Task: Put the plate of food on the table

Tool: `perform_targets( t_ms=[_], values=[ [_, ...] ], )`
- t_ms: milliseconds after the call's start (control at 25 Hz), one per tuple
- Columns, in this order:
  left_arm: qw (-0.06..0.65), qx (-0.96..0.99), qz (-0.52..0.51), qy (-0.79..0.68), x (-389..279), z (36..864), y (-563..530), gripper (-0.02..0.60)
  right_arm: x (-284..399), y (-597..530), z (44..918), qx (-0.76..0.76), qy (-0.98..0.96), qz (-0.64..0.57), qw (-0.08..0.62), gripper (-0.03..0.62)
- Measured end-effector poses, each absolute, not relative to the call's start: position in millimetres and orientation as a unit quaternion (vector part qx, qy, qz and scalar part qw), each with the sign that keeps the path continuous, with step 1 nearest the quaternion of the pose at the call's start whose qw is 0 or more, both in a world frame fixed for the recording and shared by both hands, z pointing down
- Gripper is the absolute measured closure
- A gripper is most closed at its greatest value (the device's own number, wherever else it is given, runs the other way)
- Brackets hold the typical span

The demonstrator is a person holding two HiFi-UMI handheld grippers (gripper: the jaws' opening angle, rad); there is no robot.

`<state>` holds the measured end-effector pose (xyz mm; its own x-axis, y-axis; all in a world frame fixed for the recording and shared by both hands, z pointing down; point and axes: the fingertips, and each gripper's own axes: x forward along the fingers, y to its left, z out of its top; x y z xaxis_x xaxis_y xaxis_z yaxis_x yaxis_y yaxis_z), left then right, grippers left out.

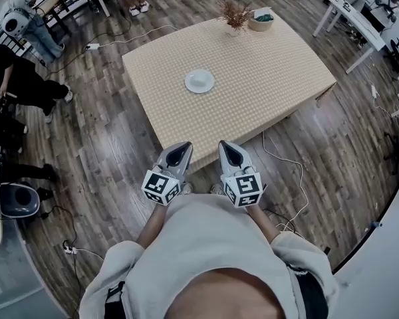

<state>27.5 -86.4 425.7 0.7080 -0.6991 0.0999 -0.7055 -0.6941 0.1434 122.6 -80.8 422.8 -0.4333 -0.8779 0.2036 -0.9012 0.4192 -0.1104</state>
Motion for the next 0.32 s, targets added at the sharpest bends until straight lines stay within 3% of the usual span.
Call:
perform_targets(
  t_ms=[320],
  values=[
    [0.071,0.925,0.012,-0.372,45.5,419.9,-96.8,0.572,130.5,-95.0,413.9,0.530,-0.843,0.085,0.046,0.597]
  ],
)
